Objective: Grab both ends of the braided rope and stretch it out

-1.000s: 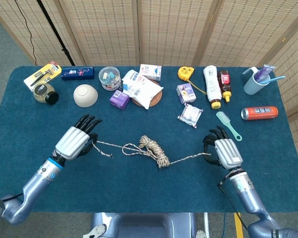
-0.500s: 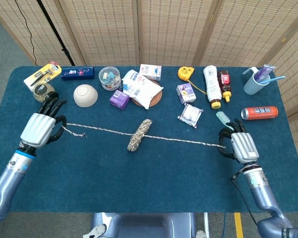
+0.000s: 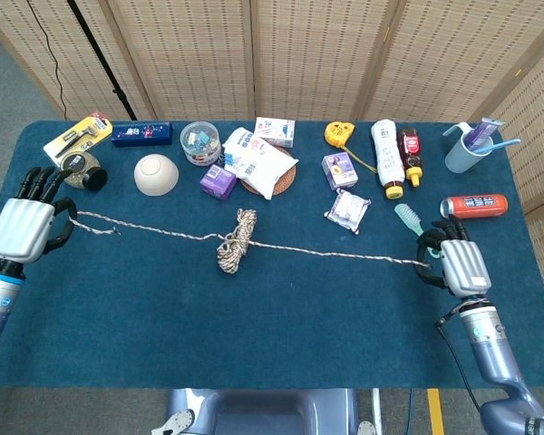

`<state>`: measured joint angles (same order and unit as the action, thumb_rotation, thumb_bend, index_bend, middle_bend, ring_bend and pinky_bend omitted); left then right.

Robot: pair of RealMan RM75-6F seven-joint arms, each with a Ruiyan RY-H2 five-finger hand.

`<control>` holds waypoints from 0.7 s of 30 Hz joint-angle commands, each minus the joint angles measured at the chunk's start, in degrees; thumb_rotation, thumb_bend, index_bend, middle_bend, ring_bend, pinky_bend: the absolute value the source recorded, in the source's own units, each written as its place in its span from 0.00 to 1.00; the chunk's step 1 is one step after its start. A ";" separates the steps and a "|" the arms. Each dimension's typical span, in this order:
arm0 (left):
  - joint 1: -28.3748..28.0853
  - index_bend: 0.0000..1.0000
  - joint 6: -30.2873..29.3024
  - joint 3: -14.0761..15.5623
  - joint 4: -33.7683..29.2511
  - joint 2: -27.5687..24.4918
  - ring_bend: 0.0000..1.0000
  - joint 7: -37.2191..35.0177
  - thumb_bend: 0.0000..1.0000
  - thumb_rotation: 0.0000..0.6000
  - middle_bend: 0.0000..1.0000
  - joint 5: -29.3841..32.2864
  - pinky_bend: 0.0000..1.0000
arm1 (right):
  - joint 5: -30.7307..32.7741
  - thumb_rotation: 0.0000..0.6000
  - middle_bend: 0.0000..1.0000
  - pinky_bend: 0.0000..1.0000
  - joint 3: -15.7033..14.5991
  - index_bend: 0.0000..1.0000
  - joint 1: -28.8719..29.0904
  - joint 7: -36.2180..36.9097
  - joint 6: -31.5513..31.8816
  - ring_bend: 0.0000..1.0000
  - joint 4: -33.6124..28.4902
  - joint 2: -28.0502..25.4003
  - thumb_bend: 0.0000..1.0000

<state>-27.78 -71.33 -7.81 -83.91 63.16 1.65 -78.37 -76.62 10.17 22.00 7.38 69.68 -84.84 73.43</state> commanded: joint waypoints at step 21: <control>3.22 0.72 1.43 -2.18 6.12 -2.62 0.00 -1.18 0.48 1.00 0.12 6.49 0.00 | 3.54 1.00 0.41 0.00 0.84 0.76 -3.53 1.85 1.49 0.19 2.63 -3.39 0.44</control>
<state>-24.67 -70.02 -9.88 -77.91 60.63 0.56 -72.04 -73.17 10.97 18.56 9.19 71.11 -82.29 70.13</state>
